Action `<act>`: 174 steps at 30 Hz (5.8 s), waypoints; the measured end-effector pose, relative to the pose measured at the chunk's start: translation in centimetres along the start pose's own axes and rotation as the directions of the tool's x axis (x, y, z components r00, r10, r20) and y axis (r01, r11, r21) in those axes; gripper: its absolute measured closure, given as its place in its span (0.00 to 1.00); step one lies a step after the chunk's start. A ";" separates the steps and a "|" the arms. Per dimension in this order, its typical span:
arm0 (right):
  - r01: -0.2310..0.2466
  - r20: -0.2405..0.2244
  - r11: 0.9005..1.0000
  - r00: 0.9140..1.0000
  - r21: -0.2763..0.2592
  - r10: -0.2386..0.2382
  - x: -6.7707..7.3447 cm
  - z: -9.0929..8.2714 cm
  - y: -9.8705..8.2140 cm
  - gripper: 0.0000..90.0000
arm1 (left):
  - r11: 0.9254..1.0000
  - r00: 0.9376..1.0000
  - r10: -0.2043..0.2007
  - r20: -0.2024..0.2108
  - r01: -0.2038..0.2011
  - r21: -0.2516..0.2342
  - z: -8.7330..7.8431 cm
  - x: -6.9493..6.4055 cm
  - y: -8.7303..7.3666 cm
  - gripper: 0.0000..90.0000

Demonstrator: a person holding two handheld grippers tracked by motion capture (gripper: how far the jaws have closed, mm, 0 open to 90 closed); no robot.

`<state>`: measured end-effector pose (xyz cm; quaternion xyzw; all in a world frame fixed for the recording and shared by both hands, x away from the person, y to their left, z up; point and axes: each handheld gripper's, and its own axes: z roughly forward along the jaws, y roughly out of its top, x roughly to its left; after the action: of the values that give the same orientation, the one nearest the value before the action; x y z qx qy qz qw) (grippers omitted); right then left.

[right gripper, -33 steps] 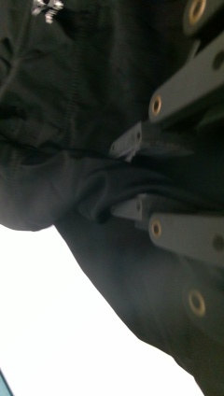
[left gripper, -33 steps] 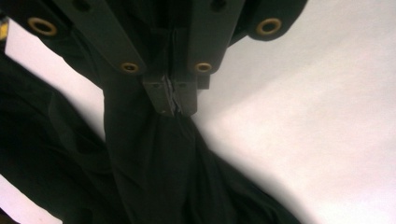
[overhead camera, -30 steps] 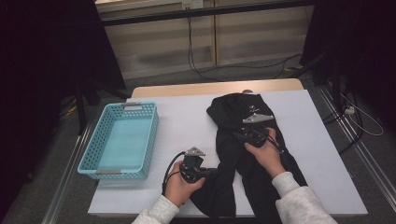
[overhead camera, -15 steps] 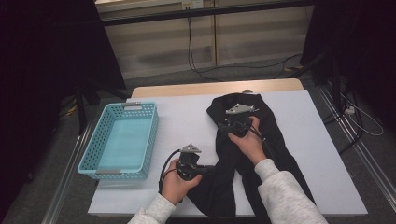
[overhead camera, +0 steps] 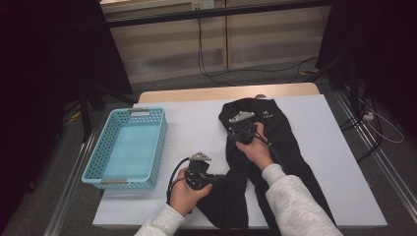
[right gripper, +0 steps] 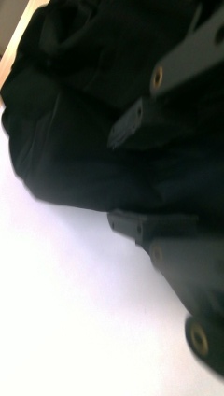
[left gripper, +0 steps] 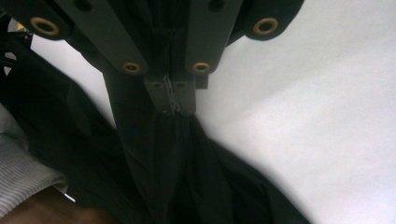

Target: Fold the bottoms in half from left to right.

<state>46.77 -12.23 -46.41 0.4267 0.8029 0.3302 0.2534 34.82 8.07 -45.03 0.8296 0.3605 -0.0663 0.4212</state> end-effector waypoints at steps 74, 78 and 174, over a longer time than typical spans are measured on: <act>-0.243 0.035 0.970 0.969 -0.015 0.243 -2.8 -18.2 -13.5 0.40 | 0.986 0.977 0.160 -0.138 -0.165 -0.027 -1.0 4.8 2.8 0.17; -0.241 0.033 0.971 0.970 0.001 0.241 -2.3 -18.5 -14.0 0.45 | 0.985 0.976 0.168 -0.138 -0.172 -0.022 -1.0 4.6 2.9 0.18; -0.212 0.043 0.977 0.976 0.006 0.212 -4.8 -17.6 -12.1 0.46 | 0.990 0.973 0.135 -0.185 -0.141 -0.018 -2.8 5.5 2.1 0.17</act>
<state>30.89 -26.90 -43.33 0.5180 0.7489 0.3421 0.2316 39.73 12.36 -44.14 0.8486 0.3402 0.0453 0.4026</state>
